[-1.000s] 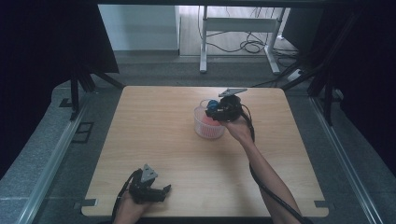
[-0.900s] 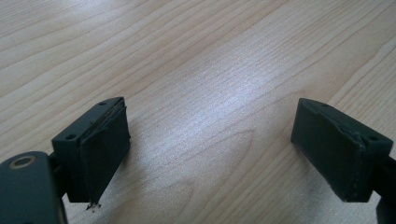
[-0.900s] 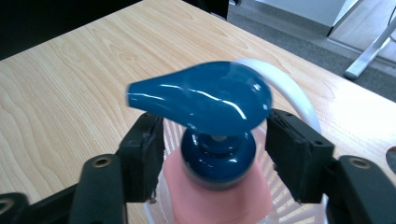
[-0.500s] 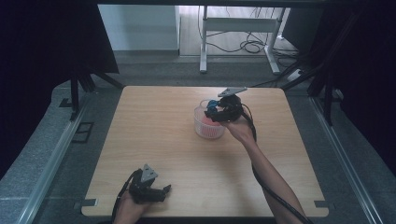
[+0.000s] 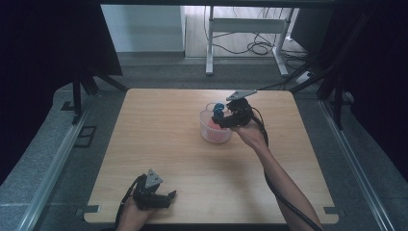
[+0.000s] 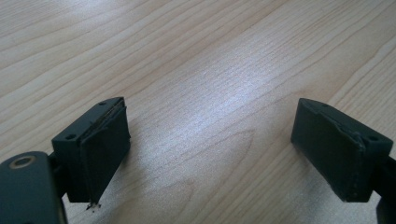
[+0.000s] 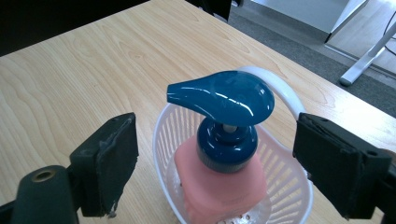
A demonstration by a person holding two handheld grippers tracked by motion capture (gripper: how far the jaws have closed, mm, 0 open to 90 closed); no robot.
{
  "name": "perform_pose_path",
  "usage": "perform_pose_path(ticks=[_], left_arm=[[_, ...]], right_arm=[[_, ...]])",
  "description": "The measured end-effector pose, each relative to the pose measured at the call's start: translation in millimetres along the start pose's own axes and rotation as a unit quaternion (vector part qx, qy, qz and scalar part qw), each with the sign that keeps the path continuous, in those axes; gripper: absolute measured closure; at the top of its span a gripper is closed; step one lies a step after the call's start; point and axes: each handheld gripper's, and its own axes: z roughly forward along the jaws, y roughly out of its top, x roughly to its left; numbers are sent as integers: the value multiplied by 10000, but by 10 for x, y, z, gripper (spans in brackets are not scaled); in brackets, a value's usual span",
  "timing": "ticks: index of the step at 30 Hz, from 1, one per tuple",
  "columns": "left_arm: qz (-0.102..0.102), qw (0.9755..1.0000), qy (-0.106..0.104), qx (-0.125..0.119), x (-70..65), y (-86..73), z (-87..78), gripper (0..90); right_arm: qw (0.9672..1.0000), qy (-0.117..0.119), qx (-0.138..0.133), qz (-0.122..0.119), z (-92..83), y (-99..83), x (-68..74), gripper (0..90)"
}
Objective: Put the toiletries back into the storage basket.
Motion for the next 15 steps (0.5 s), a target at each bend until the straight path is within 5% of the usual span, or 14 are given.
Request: perform_pose_path(ticks=[15], left_arm=[[3, 10000, 0, 2, 0, 0, 0, 111]], right_arm=[[9999, -78, 101, 51, -136, -57, 58, 35]])
